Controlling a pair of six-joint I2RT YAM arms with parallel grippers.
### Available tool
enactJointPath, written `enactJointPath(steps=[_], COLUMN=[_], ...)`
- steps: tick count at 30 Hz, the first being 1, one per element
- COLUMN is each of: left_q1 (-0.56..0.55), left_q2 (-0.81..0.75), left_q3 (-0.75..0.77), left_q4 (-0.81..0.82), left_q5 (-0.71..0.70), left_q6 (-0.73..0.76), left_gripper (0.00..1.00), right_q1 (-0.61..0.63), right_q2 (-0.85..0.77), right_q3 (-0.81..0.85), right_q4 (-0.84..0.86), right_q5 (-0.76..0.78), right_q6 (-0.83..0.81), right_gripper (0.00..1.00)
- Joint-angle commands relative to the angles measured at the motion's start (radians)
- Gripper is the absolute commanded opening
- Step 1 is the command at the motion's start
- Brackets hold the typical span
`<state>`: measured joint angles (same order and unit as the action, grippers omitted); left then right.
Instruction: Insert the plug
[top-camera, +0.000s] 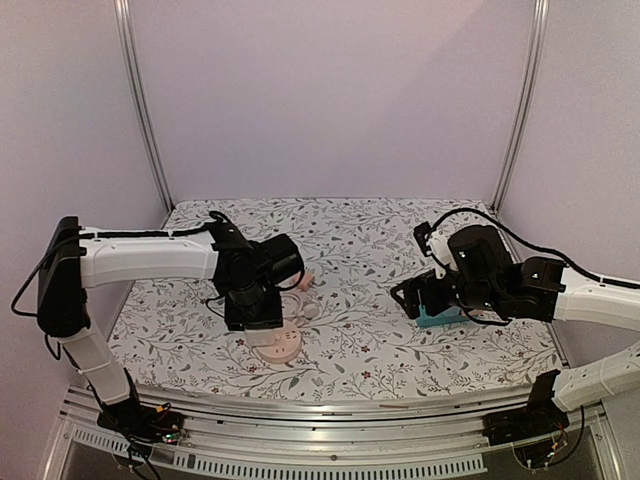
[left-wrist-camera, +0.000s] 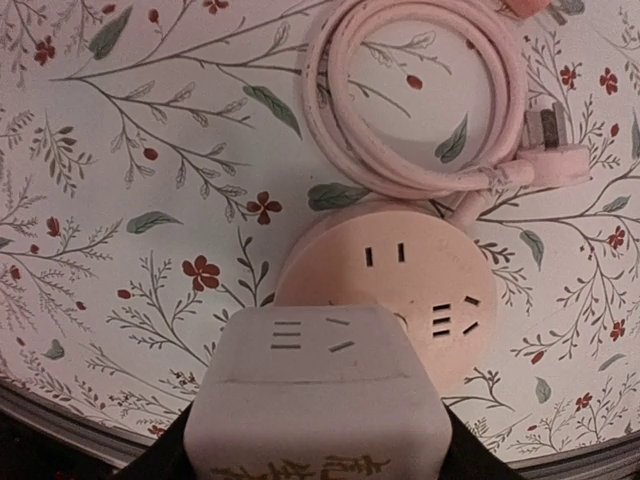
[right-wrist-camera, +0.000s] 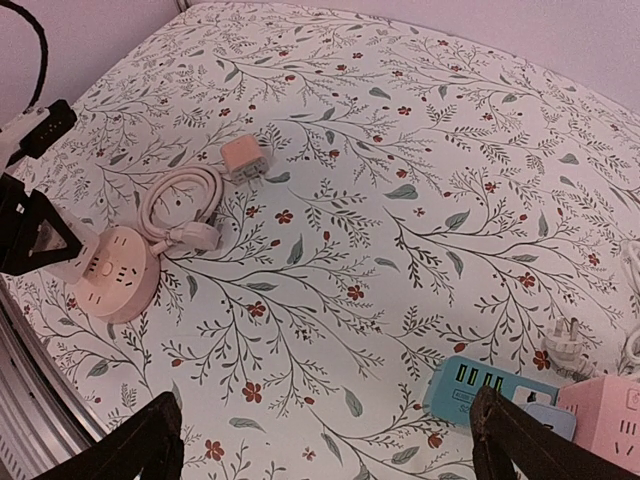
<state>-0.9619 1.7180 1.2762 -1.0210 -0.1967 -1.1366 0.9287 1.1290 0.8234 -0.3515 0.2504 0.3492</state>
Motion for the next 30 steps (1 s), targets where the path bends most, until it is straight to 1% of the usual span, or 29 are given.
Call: enactJointPath(steps=[1,21,30], left_q1=[-0.012,-0.008,0.043], left_q2=[0.020,0.068,0.081], left_q3=[-0.009,-0.008,-0.021], left_q4=[0.019,0.040,0.051], left_q5=[0.005,0.042,0.121], left_q6=[-0.005,-0.016,-0.013], left_gripper=[0.00,0.00,0.00], right_q1=[-0.003,-0.004,-0.003], right_q2=[-0.010,-0.004,0.012], right_q3=[-0.007,-0.007,-0.001], right_q4=[0.002,0.002,0.006], right_q5=[-0.010,-0.013,-0.017], right_q6=[-0.012,-0.012,-0.012], right_gripper=[0.99,0.99,0.99])
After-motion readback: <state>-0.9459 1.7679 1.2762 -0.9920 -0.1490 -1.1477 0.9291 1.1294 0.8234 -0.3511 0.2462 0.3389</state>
